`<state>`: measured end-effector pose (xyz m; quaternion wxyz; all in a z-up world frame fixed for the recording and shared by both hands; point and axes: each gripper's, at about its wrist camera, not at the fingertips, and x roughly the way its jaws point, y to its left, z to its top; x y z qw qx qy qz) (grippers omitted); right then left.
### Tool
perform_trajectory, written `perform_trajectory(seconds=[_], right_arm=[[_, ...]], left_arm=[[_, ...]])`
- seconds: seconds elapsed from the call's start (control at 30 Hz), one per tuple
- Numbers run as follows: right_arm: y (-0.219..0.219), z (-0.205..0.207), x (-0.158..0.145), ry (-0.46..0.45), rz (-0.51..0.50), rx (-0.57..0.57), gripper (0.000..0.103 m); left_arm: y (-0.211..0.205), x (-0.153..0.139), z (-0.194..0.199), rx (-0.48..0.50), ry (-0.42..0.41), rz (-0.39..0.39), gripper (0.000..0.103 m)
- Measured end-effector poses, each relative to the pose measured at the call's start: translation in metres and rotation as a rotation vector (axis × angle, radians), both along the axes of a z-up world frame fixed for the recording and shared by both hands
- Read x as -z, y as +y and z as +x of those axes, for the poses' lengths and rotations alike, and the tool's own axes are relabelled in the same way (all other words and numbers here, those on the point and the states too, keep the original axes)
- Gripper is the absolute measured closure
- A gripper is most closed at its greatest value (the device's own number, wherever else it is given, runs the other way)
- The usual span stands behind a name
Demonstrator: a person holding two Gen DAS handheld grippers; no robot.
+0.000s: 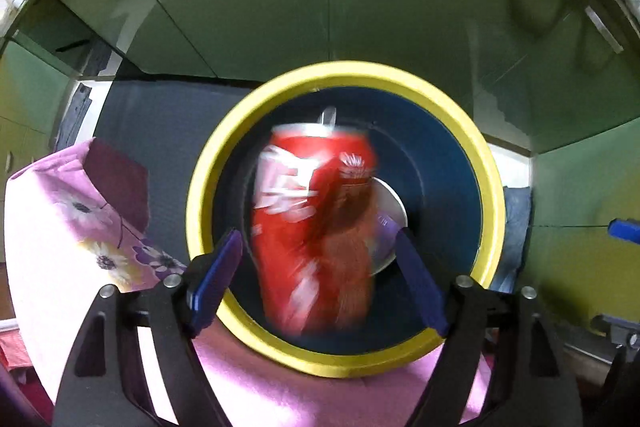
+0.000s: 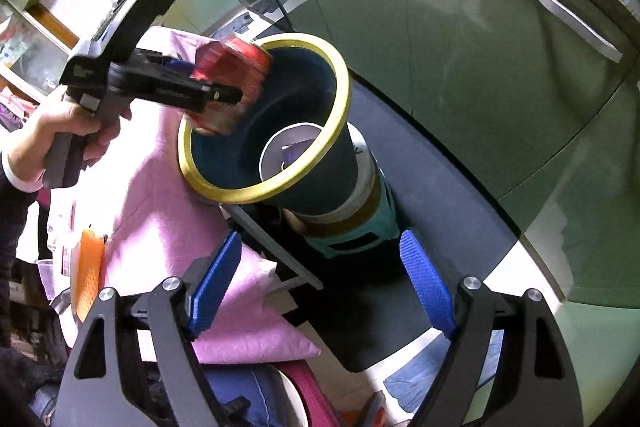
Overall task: Collect trash
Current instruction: 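Carry the Coke can over the bin and open the left gripper, then grasp the red-and-white milk carton with the right gripper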
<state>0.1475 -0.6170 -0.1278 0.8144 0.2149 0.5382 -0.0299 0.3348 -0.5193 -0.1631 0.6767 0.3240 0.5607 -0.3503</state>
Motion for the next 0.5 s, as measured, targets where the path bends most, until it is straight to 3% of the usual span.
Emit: perform_trajectory(seconds=[0.27,0.5], right_arm=[[0.018,0.001,-0.005,-0.014,-0.015,-0.036,0.022],[0.064,0.006,-0.024,-0.046,-0.051,-0.146,0.021]], left_arm=[[0.059,-0.093,-0.035,0.008,-0.035,-0.161,0.019],[0.164,-0.172,-0.091,-0.051,-0.1,-0.362,0.013]])
